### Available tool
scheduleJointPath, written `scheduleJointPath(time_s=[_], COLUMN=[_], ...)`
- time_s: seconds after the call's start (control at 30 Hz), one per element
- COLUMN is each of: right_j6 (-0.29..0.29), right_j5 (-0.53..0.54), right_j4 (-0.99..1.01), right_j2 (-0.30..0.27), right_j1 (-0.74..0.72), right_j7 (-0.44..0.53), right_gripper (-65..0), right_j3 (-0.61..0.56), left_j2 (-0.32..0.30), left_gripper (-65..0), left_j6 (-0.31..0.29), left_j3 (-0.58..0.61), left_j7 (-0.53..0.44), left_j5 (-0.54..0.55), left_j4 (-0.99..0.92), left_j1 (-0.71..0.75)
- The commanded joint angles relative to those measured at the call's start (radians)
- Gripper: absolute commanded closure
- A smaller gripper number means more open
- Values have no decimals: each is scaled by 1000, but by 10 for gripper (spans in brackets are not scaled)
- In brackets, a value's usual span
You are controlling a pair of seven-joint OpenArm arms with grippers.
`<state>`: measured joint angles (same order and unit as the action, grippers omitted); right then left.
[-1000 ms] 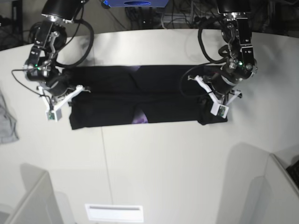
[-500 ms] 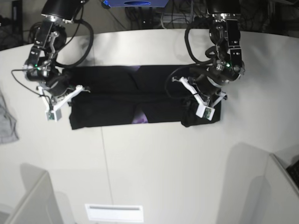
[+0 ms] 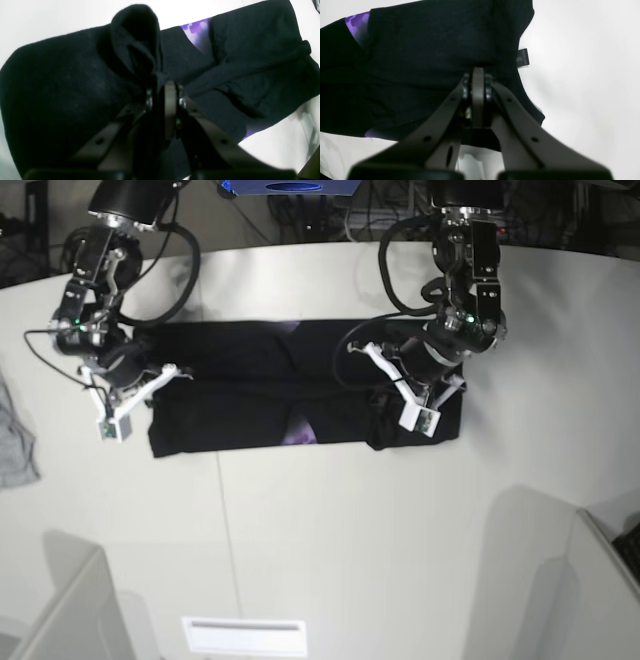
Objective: Fold the T-shirt properly
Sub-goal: 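Grasp the strip's middle with the left gripper and hold it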
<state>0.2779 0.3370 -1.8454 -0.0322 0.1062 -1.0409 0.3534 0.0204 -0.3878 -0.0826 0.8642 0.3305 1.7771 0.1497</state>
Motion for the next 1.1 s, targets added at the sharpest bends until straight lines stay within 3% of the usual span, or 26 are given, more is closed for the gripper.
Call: scheduleJointPath(time_s=[0.0, 0.1, 0.23, 1.07], right_j6=[5, 5, 5, 5], right_j5=[10, 10, 10, 10], right_j4=[-17, -17, -15, -15], right_j2=[-7, -7, -5, -5], right_j1=[-15, -16, -16, -10], right_j7=[17, 17, 17, 17], right_gripper=[0, 0, 0, 0], right_j3=[2, 2, 2, 2], left_j2=[14, 28, 51, 79], left_gripper=[0, 0, 0, 0], left_j6=[2, 2, 2, 2], left_j3=[2, 2, -6, 2], left_j7=[-20, -9, 80, 86], left_j5=[19, 19, 19, 17], left_j4=[14, 14, 19, -39], left_j1=[-12, -8, -14, -55])
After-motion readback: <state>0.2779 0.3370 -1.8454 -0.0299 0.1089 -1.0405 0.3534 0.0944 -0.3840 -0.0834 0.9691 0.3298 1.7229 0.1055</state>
